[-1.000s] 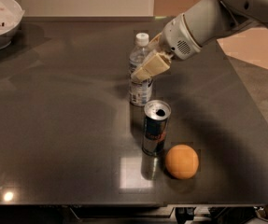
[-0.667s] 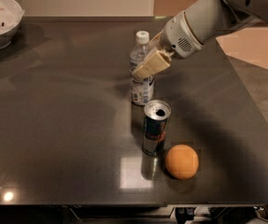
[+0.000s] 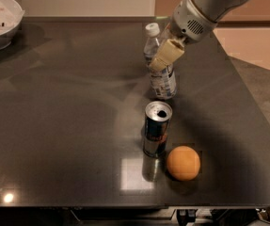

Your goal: Knock blue plastic bottle over

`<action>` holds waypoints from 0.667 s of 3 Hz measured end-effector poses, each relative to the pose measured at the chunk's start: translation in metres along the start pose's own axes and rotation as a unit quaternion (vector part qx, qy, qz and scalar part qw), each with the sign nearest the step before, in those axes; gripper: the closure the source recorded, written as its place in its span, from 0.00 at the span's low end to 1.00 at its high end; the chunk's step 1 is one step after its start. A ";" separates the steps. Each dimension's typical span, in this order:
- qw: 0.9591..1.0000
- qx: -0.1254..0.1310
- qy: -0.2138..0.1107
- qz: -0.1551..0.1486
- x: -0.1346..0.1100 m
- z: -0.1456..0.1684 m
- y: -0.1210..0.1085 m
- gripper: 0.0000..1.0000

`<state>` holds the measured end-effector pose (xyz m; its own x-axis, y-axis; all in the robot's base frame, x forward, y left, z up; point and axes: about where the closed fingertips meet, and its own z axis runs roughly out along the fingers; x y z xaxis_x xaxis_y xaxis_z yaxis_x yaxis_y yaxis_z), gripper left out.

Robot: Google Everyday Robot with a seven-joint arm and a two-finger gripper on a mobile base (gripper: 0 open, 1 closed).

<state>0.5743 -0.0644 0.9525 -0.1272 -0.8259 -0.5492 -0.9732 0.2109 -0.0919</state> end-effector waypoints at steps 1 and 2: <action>0.997 -0.005 0.074 -0.022 0.013 -0.004 -0.005 1.00; 0.990 -0.015 0.128 -0.049 0.019 0.002 -0.006 1.00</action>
Offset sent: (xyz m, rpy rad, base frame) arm -0.0003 -0.0254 -0.0177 -0.4144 0.0633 0.1348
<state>0.5780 -0.0807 0.9412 -0.0734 -0.9480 -0.3096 -0.9879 0.1116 -0.1075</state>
